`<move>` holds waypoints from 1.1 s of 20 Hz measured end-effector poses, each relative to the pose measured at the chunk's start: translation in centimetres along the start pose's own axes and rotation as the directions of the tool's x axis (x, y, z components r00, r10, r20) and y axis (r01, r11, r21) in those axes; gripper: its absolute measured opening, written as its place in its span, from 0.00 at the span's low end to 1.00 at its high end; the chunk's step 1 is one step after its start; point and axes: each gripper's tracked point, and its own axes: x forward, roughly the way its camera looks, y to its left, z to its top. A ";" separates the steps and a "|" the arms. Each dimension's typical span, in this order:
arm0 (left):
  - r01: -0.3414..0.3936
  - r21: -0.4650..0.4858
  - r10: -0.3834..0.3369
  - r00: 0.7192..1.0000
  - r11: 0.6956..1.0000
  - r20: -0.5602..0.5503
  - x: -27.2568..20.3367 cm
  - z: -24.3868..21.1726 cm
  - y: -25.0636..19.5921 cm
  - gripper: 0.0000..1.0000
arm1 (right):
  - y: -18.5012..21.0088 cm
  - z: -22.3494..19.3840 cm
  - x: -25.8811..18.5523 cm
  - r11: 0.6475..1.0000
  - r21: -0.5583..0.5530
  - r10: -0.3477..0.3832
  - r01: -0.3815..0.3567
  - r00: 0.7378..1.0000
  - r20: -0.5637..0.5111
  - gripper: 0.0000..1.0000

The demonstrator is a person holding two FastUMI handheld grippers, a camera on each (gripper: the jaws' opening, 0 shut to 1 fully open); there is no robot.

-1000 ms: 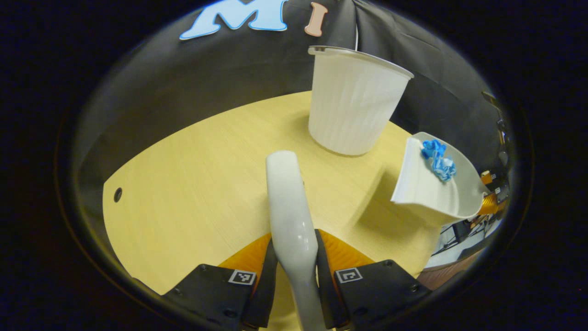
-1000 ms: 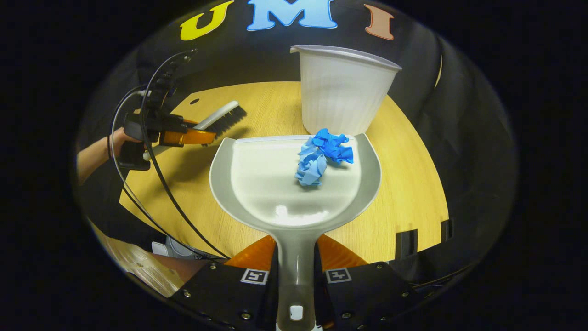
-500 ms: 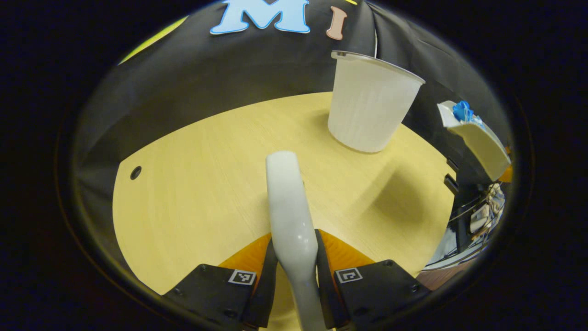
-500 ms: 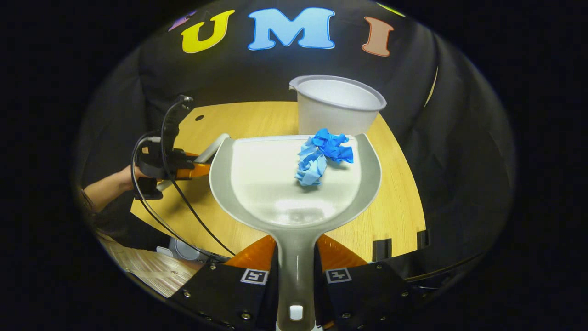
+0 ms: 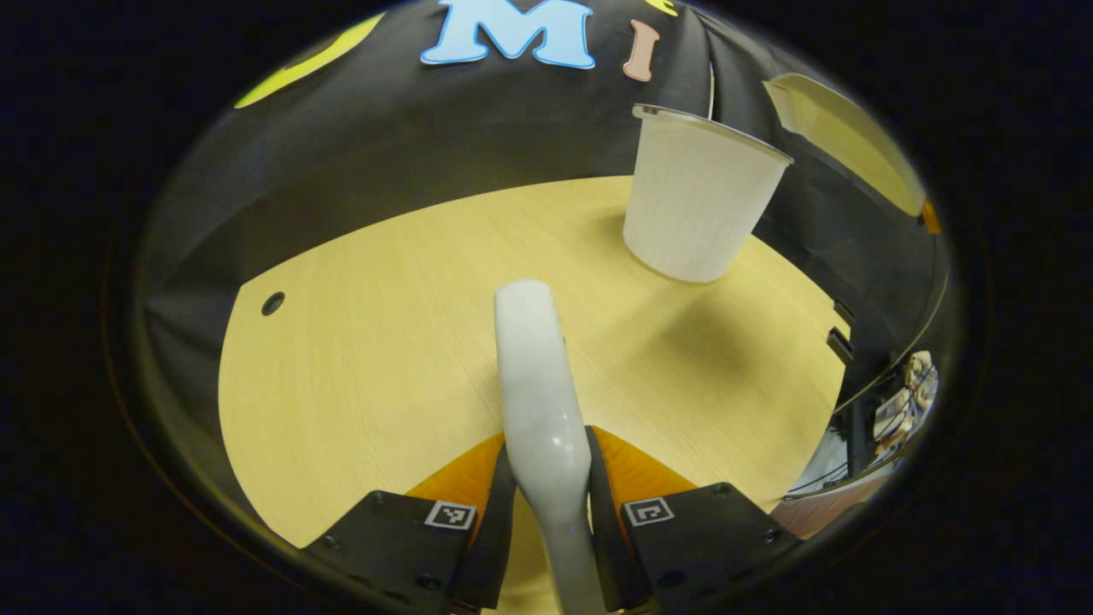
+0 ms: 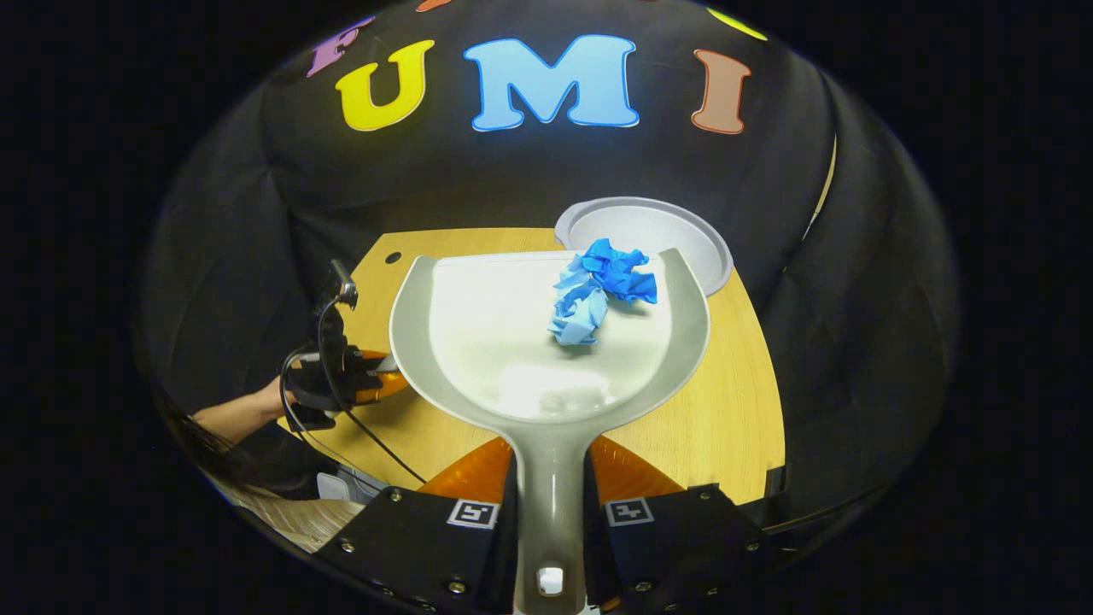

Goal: Pick up the small broom and dustpan from the desktop, sweep the trash into the dustpan with the broom, and then empty the trash into the garbage bin.

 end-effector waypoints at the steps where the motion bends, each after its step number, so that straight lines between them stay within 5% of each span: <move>1: -0.004 -0.006 0.004 1.000 1.000 -0.001 -0.2 -0.1 0.1 0.46 | -0.2 1.1 0.3 1.000 0.016 0.013 -0.013 1.000 0.005 0.31; 7: -0.021 -0.042 0.021 1.000 0.999 -0.003 -1.1 -0.7 -0.1 0.46 | -0.7 6.9 2.6 0.959 0.228 0.162 -0.168 0.986 0.045 0.31; 9: -0.027 -0.049 0.027 1.000 0.998 -0.003 -1.4 -0.8 -0.2 0.51 | -0.6 8.4 3.6 0.924 0.308 0.215 -0.228 0.974 0.073 0.31; 12: -0.042 -0.050 0.042 0.999 0.998 -0.005 -1.6 -1.1 0.0 0.46 | -0.9 10.6 4.9 0.848 0.428 0.286 -0.313 0.950 0.128 0.31; 16: -0.047 -0.061 0.046 0.999 0.997 -0.017 -1.4 -1.4 -0.2 0.50 | -1.3 12.0 5.2 0.720 0.557 0.360 -0.414 0.909 0.210 0.30; 22: -0.051 -0.048 0.050 0.998 0.998 -0.030 -1.4 -1.5 -0.7 0.48 | -1.6 14.3 5.5 0.431 0.715 0.442 -0.551 0.819 0.366 0.30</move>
